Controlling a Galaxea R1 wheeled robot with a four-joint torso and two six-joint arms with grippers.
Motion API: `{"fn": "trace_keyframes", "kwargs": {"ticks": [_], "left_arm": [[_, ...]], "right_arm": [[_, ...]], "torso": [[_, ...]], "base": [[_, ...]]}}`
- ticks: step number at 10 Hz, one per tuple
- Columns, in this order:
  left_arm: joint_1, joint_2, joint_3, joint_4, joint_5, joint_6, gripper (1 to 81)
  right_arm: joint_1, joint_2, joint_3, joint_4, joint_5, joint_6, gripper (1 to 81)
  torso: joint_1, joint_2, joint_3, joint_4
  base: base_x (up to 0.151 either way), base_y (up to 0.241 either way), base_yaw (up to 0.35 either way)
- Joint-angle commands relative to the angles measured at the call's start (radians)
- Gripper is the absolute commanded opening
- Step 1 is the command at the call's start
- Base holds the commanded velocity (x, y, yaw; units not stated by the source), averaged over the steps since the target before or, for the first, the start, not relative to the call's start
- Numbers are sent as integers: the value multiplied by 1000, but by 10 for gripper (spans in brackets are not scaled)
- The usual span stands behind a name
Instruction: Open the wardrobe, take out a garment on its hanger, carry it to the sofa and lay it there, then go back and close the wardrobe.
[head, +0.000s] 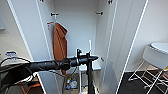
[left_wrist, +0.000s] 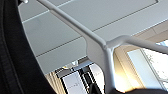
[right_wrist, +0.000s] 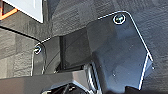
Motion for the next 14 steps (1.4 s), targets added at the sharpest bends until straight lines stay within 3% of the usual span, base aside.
{"fn": "trace_keyframes", "kwargs": {"ticks": [1,14], "left_arm": [[-80,-17,30,68,-46,7,10],[-43,-77,72,82,-55,7,10]], "right_arm": [[27,-3,4,-2,-43,-2,811],[24,-5,4,-2,-38,-2,811]], "torso": [[0,0,0,0],[0,0,0,0]], "base": [[0,0,0],[0,0,0]]}}
